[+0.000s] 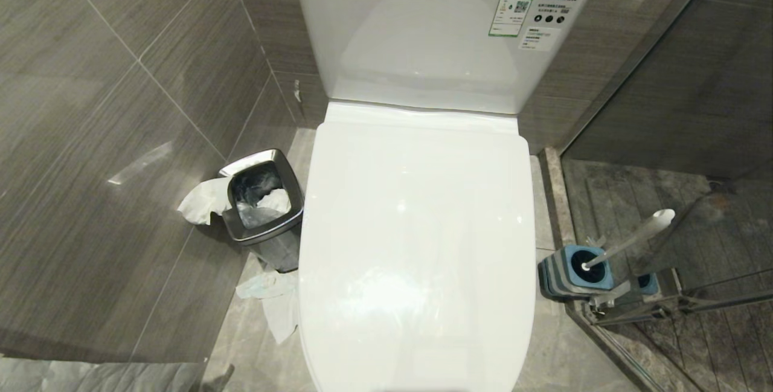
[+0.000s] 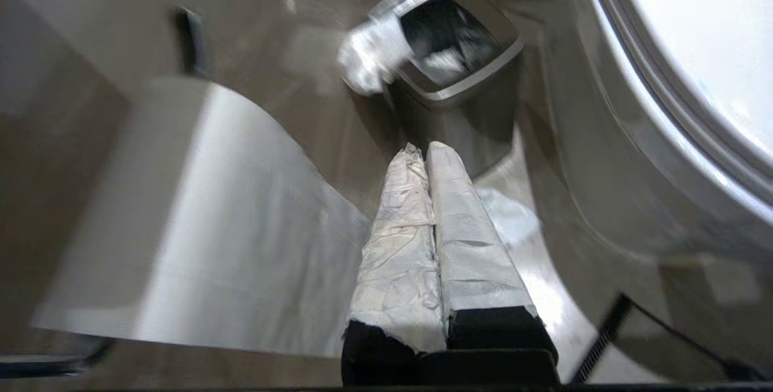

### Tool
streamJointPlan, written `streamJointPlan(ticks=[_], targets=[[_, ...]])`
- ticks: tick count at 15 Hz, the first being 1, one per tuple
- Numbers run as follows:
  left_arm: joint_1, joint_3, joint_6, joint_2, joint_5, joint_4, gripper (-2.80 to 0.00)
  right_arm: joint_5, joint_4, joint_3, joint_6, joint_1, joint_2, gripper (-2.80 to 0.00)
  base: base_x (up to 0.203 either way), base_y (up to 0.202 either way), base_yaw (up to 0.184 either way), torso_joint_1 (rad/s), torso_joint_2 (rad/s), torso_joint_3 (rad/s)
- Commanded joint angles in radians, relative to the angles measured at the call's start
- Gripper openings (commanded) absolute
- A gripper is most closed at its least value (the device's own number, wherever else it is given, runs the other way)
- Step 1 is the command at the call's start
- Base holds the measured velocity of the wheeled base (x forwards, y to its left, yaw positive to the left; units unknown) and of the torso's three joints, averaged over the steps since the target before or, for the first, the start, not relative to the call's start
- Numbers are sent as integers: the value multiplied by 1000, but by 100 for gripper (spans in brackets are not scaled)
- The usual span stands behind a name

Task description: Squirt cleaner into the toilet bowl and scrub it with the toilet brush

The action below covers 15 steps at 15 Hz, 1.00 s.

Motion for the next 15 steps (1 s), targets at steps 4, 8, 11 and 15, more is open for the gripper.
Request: streamJointPlan(ticks=[4,8,11,15], targets=[[0,4,13,2,-75,90,-280,0,0,0,0,-1,1,-280,0,0,0,0,0,0],[0,5,2,2,-116,134,-280,0,0,0,0,0,1,-280,0,0,0,0,0,0],[0,4,-46,2,-108,139,-280,0,0,0,0,0,1,-280,0,0,0,0,0,0],[0,2,-144,2,-66,139,-280,0,0,0,0,1,1,-280,0,0,0,0,0,0]])
